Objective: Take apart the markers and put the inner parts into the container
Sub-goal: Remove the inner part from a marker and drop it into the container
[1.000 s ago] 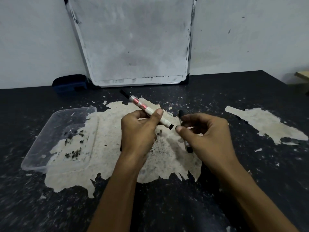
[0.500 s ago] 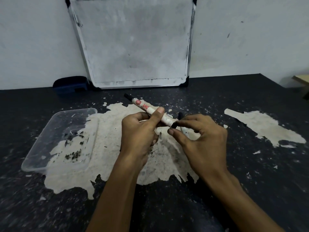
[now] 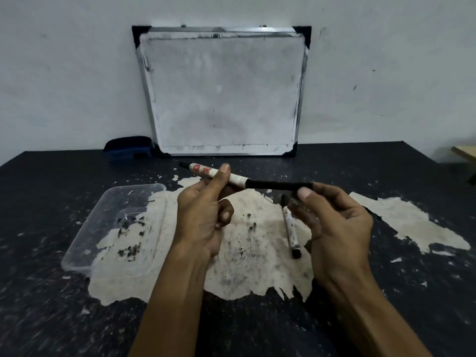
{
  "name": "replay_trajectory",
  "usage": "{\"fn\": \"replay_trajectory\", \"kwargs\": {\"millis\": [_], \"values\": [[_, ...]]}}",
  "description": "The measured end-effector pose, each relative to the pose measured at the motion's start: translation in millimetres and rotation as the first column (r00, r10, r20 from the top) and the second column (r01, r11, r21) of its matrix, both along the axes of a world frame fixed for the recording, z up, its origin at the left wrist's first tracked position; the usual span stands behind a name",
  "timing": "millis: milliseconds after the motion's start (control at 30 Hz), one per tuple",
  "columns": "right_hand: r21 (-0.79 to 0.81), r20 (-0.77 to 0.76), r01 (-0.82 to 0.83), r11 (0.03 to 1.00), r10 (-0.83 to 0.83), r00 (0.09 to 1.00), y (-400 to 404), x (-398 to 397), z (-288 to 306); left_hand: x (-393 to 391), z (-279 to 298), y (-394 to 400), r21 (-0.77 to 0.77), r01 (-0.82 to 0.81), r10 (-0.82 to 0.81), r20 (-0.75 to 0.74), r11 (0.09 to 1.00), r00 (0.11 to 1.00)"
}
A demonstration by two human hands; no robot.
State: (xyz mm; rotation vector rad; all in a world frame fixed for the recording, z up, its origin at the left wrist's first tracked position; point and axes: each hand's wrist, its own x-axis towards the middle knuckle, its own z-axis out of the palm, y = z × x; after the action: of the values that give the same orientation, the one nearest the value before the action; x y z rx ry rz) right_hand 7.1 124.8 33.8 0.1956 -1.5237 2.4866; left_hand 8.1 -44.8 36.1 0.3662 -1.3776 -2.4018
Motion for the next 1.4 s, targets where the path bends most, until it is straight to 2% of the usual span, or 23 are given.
{"fn": "replay_trajectory", "kwargs": {"millis": [67, 200, 367, 500, 633, 733, 833, 900, 1000, 1133, 1233, 1400], "values": [[-0.179, 0.082, -0.060, 0.982, 0.075, 0.994, 2, -5, 7, 0, 5, -2, 0.012, 0.005, -0.005, -0.015, 1.000, 1.000], [-0.232, 0.150, -0.067, 0.970, 0.104, 0.983, -3, -10, 22, 7, 23, -14, 0.005, -0.011, 0.012, -0.057, 1.000, 0.998], [-0.027, 0.217, -0.196, 0.980, 0.197, 0.956, -43, -6, 36, 35, 43, -48, -0.063, -0.111, 0.106, -0.081, 0.992, 0.991], [0.217, 0.263, -0.367, 0.905, 0.307, 0.914, -99, 5, 45, 67, 50, -89, -0.105, -0.217, 0.216, -0.019, 0.971, 0.976], [0.486, 0.254, -0.408, 0.773, 0.322, 0.912, -158, 11, 46, 95, 46, -124, -0.140, -0.283, 0.290, 0.035, 0.949, 0.956], [0.694, 0.207, -0.348, 0.631, 0.289, 0.935, -199, 10, 39, 111, 40, -146, -0.175, -0.324, 0.338, 0.055, 0.930, 0.940], [0.908, 0.145, -0.233, 0.349, 0.261, 0.955, -230, 7, 30, 122, 34, -160, -0.199, -0.361, 0.382, 0.077, 0.911, 0.921], [0.976, 0.118, -0.160, 0.148, 0.260, 0.958, -246, 7, 23, 127, 30, -167, -0.208, -0.370, 0.394, 0.087, 0.905, 0.915], [0.999, 0.050, -0.043, -0.034, 0.260, 0.964, -261, 10, 12, 133, 27, -174, -0.197, -0.367, 0.390, 0.096, 0.909, 0.916], [0.991, -0.023, 0.057, -0.123, 0.259, 0.966, -271, 14, 1, 136, 24, -180, -0.184, -0.368, 0.391, 0.106, 0.911, 0.914], [0.983, -0.018, 0.070, -0.170, 0.291, 0.956, -272, 16, -2, 136, 22, -181, -0.177, -0.364, 0.385, 0.101, 0.914, 0.917], [0.987, -0.011, 0.062, -0.146, 0.326, 0.945, -268, 16, -3, 134, 21, -176, -0.168, -0.358, 0.378, 0.107, 0.918, 0.920]]}}
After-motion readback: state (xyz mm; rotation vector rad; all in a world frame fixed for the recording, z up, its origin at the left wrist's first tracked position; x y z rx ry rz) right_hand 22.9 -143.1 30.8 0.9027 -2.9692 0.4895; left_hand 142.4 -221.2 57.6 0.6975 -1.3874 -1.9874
